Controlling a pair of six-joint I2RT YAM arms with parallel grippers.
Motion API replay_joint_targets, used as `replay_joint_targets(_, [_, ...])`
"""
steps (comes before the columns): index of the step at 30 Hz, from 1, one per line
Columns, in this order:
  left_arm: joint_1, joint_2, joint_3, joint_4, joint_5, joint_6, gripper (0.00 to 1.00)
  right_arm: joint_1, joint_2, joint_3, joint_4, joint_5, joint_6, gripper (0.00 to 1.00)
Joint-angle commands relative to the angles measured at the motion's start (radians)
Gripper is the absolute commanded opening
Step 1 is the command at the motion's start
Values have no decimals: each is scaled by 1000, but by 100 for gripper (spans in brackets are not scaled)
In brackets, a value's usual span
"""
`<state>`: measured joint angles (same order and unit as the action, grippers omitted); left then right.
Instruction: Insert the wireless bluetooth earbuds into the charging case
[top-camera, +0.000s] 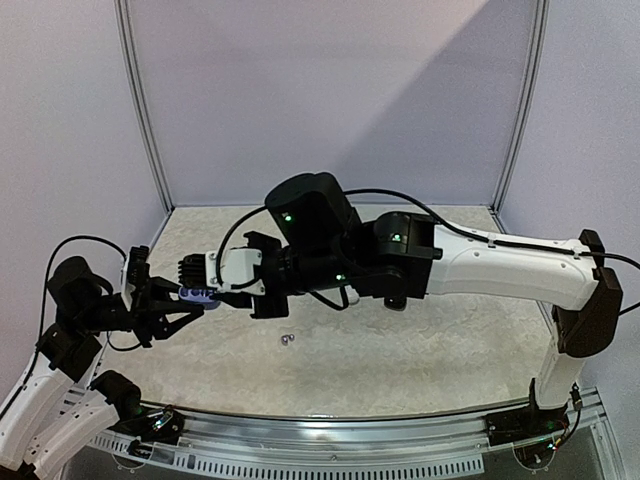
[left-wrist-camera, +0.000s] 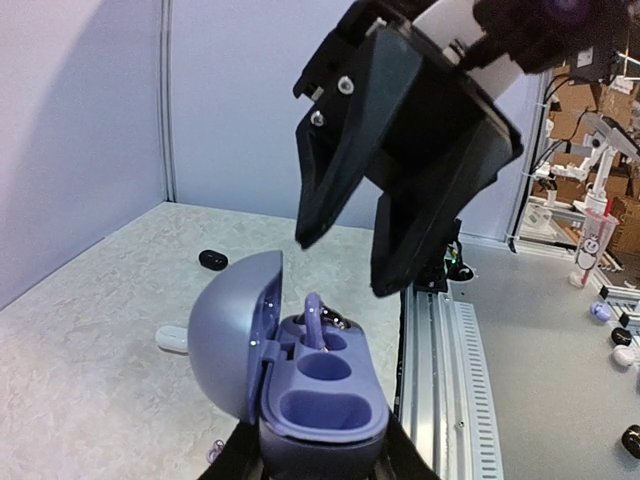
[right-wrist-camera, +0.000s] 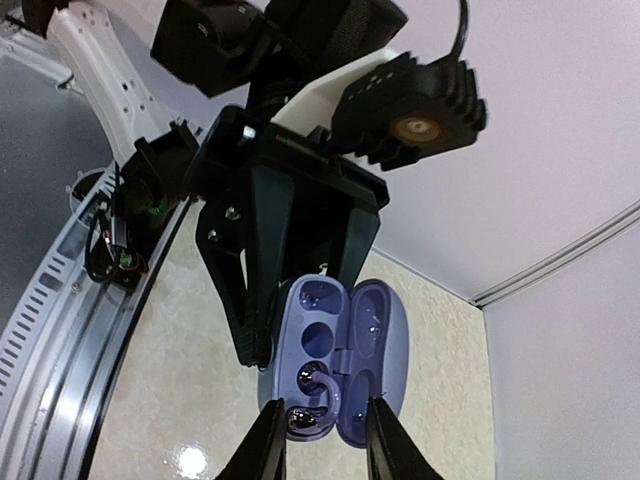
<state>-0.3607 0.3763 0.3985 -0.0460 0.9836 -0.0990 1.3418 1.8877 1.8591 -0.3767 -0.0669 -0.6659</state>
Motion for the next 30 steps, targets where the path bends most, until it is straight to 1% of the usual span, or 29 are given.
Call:
replay_joint_targets(1, [17,-15,-22,29,-10,-21,0,-30,-79,-8,16,-107,59,30])
replay_joint_targets(5, [32,-27,-32,29,-43,-47,0,-90,-120,-29,57,-197,154,32])
replay_joint_targets(9, [66,-44,-44,29,-99,-70,0,-209,-103,-21,54,-272,396,32])
replay_joint_targets(11, [90,-55,-51,66,-111,-73,0,-248,-64,1,3,-266,451,31])
replay_joint_targets(15, [142,-83,-59,52,-113,-62,0,-288,94,82,-133,-205,472,27])
replay_joint_targets(18, [178,-103,-65,49,-114,-47,0,-299,207,162,-223,-197,480,24])
replay_joint_targets(19, [186,-108,-67,49,-114,-44,0,-301,268,192,-254,-190,480,24])
replay_joint_targets(22, [199,-114,-70,49,-111,-38,0,-301,396,272,-337,-195,469,23])
replay_joint_targets(30, [204,-108,-78,49,-108,-40,0,-303,543,284,-372,-228,445,19])
